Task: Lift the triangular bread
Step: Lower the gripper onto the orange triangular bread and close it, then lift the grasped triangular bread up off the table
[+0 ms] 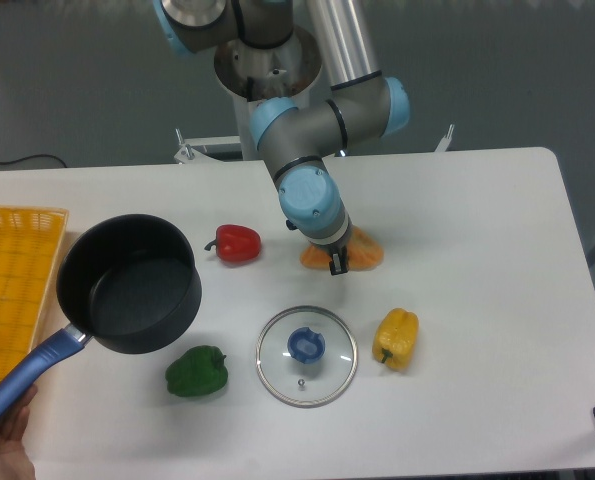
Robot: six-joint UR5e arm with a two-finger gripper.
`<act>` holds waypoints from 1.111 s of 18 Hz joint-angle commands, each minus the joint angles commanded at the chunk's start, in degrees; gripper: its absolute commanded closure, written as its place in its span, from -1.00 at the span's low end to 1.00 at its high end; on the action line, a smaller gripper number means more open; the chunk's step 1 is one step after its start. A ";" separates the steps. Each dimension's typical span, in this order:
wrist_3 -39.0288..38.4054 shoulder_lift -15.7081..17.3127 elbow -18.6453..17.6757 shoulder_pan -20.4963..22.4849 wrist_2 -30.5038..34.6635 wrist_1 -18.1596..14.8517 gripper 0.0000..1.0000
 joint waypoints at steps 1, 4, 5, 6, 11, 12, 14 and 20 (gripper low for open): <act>-0.53 0.00 0.44 0.00 0.00 -0.09 0.44; -1.15 0.70 1.32 -0.09 0.00 -0.88 0.58; -1.15 0.96 1.84 0.00 -0.09 -1.75 0.58; -1.15 1.40 2.89 0.09 -0.09 -3.41 0.58; -1.59 2.72 6.33 0.35 -2.01 -7.30 0.57; -2.02 2.99 6.77 0.53 -3.07 -7.38 0.57; -2.47 3.95 7.82 0.88 -5.09 -7.73 0.57; -2.47 5.62 11.59 2.19 -6.67 -13.17 0.57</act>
